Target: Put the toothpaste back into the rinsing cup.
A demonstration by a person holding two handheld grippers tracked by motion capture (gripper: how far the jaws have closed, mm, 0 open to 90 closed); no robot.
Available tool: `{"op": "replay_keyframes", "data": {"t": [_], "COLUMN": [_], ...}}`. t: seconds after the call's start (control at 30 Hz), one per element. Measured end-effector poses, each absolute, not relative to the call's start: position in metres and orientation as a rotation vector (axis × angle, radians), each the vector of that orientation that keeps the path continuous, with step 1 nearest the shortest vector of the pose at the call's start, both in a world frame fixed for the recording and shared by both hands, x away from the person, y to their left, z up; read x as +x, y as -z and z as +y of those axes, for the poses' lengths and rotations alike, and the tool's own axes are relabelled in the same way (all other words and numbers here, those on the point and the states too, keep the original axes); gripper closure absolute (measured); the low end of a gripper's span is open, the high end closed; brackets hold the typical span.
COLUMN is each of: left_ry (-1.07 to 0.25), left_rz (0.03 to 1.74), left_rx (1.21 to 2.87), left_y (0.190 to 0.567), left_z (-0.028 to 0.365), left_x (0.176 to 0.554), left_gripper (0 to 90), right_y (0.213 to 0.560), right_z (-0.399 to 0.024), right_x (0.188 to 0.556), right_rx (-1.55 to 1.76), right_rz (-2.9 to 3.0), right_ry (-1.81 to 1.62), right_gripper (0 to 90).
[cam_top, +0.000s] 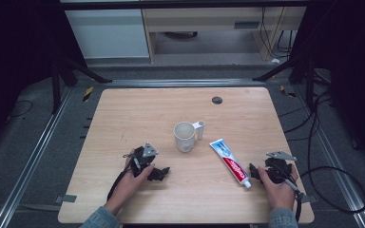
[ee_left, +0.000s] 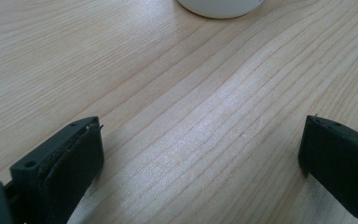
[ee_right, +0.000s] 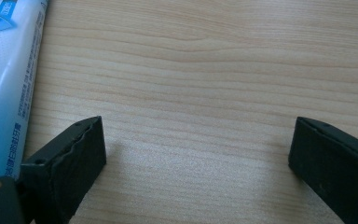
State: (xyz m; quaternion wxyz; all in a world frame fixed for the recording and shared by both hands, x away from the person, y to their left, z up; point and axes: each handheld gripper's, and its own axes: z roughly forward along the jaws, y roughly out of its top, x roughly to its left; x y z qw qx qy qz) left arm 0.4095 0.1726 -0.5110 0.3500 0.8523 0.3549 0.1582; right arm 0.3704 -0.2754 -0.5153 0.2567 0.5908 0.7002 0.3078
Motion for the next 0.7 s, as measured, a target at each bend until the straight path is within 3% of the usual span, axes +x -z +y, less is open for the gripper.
{"op": "replay_keyframes", "data": {"t": [0.37,0.4,0.47,0.7], "left_ry": [-0.417,-0.412,-0.411,-0.413], "left_rz": [0.936,0.931,0.928,0.929], "left_rx": [2.204,2.203,2.204,2.204], "left_y": [0.511,0.511,0.511,0.511], "left_z": [0.171,0.171,0.171,0.169], "left_x": [0.411,0.413,0.415,0.424], "left_gripper": [0.0,0.0,0.0,0.0], "right_y": [0.514,0.508,0.504,0.459], "right_z": [-0.272,-0.271,-0.27,-0.248], "right_x": [0.371,0.371,0.37,0.371], "right_rx": [1.645,1.653,1.651,1.551], "right_rz": [1.871,1.886,1.884,1.967], "right_ry": [-0.825,-0.844,-0.847,-0.8], "right_gripper": [7.1,11.5,10.4,19.5]}}
